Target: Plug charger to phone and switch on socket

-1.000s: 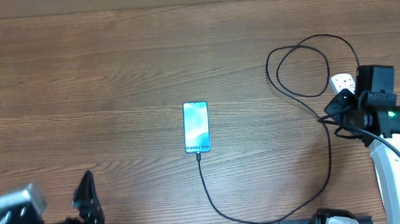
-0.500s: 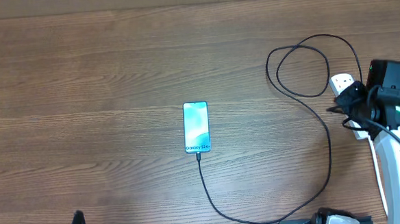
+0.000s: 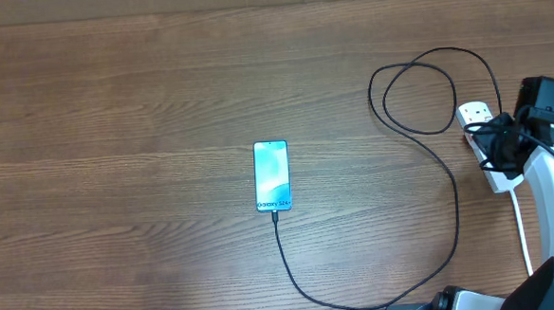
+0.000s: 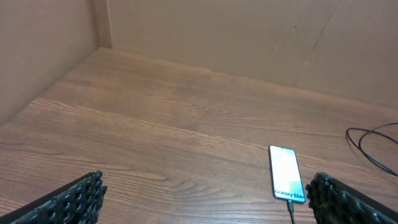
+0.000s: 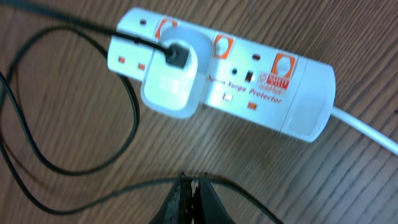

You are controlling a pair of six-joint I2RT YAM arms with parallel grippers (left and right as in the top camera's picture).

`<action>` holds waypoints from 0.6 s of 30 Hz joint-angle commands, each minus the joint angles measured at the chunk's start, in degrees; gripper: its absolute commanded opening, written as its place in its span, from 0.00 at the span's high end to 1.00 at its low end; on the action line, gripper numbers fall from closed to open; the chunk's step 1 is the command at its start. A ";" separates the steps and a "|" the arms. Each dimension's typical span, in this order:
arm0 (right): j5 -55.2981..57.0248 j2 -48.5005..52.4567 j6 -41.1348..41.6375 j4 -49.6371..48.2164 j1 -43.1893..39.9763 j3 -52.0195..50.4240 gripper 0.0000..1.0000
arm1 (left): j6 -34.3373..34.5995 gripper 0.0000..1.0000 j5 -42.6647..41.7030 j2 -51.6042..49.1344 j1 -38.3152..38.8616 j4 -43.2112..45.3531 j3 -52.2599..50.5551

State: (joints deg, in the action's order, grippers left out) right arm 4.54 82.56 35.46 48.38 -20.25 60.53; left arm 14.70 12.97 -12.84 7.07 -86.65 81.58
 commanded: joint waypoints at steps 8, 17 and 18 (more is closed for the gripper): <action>-0.37 0.22 3.13 -5.31 -6.64 0.63 0.96 | 0.55 0.00 1.16 0.92 -0.42 0.13 0.17; -1.55 4.52 -0.92 -9.35 -9.55 0.61 0.96 | 0.57 0.00 1.16 5.92 -0.42 0.17 0.17; -2.12 5.29 -2.43 -10.21 -9.55 0.61 0.96 | 0.57 0.00 1.16 6.71 -0.42 0.20 0.17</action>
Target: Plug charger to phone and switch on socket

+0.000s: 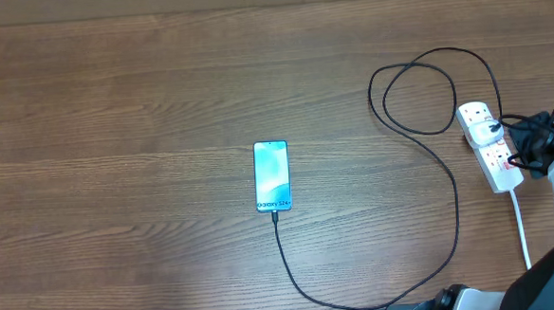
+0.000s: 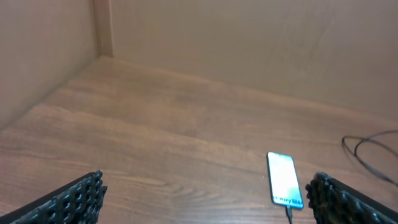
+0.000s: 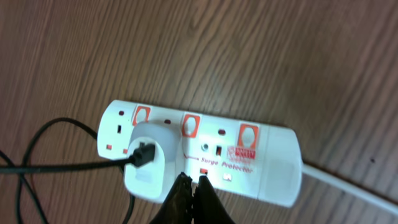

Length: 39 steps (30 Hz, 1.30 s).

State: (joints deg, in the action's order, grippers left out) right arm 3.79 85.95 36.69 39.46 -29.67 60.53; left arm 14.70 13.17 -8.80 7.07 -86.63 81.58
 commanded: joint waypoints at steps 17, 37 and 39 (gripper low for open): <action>-0.39 5.70 -9.60 -8.26 -0.13 0.61 0.96 | 0.57 0.00 0.94 8.55 -0.42 -0.37 0.66; 0.61 5.75 -9.55 -10.69 -0.13 0.61 0.96 | 0.63 0.01 3.69 8.52 -0.35 3.15 -1.31; 0.59 5.75 -9.55 -10.69 -0.13 0.61 0.96 | 0.63 0.00 5.01 8.52 -0.28 7.65 -3.17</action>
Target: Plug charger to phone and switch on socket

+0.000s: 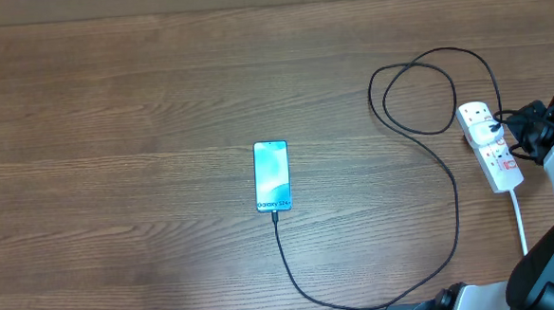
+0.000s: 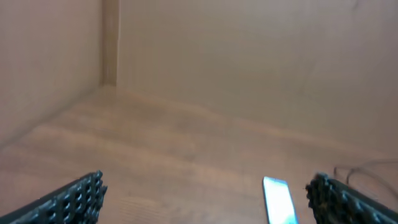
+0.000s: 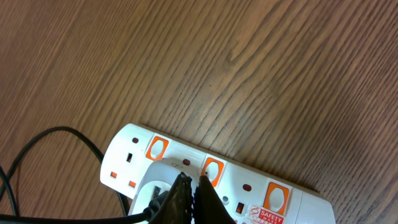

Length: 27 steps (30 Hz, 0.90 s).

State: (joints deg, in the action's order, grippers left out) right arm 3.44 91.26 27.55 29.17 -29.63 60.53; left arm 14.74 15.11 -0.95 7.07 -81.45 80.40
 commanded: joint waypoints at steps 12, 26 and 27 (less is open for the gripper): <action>-1.03 0.44 -0.35 -0.33 -0.17 0.59 0.96 | 0.46 0.00 3.28 0.70 -0.28 38.47 -29.51; -1.01 0.44 -0.37 0.46 -0.17 0.61 0.96 | 0.48 0.00 -3.17 0.68 -0.31 75.89 -65.33; -1.01 0.44 -0.37 0.48 -0.17 0.61 0.96 | 0.48 0.00 -3.17 0.70 -0.31 77.50 -66.95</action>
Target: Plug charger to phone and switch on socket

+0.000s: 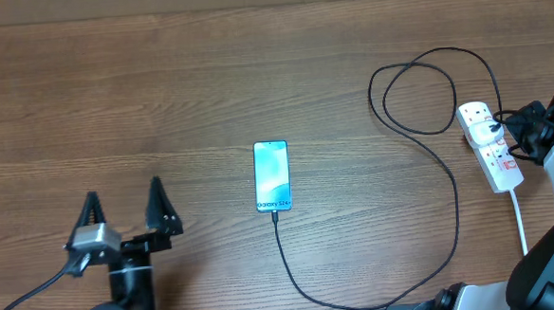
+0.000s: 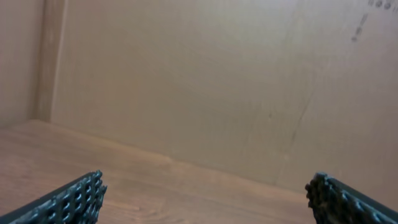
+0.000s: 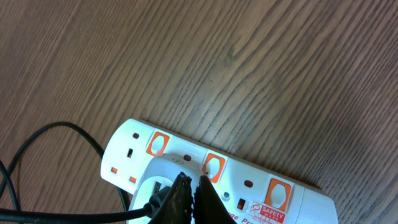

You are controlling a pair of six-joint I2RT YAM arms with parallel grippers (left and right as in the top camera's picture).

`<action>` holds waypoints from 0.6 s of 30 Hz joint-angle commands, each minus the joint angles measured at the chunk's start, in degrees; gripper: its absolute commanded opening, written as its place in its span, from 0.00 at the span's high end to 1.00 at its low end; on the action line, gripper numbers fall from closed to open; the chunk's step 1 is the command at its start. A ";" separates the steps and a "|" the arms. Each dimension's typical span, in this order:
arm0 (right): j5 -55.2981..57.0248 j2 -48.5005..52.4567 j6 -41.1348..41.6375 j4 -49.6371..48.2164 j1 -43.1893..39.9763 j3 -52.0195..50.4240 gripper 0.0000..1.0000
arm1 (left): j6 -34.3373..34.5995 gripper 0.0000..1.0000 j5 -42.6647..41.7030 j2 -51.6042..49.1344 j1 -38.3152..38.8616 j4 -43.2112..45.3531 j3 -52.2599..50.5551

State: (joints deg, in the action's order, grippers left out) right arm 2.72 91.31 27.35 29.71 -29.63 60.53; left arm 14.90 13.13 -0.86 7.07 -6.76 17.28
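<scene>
The phone (image 1: pixel 271 176) lies face up mid-table with its screen lit. A black charger cable (image 1: pixel 292 268) is plugged into its near end and loops round to the white charger plug (image 3: pixel 163 182) in the white power strip (image 1: pixel 488 147). My right gripper (image 3: pixel 191 181) is shut and empty, its tips over the strip (image 3: pixel 286 196) between the plug and the middle orange switch (image 3: pixel 213 167). My left gripper (image 1: pixel 124 212) stands open at the table's near left, well away from the phone. Its fingers (image 2: pixel 69 201) frame only the wall.
A brown cardboard wall (image 2: pixel 205 81) rises behind the wooden table (image 1: pixel 160 95). The strip's white mains lead (image 1: pixel 521 228) runs toward the near right edge. The cable's loop (image 1: pixel 416 95) lies left of the strip.
My left arm has come into the overhead view at the near left, and its camera now faces the wall with the phone out of sight. The right gripper has barely shifted.
At first my shut right gripper was beside the strip, with the phone lit and the cable in it. Then its tips were over the strip's label side, later by the middle orange switch, where they remain. The left wrist view rose step by step from table to wall.
</scene>
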 commanded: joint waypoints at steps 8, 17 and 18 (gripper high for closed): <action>-0.26 0.39 -0.20 -0.04 -0.17 0.61 0.96 | 0.33 0.00 -1.16 0.61 -0.31 6.23 -12.70; -0.26 0.39 -0.20 0.00 -0.17 0.61 0.95 | 0.35 0.00 -1.18 0.61 -0.31 8.33 -17.03; -0.26 0.39 -0.20 -0.02 -0.17 0.61 0.95 | 0.33 0.00 -1.14 0.59 -0.31 7.34 -17.03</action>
State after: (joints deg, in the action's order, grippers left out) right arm 2.72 91.31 27.38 29.78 -29.63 60.53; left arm 14.90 12.38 -0.86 7.07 1.28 1.34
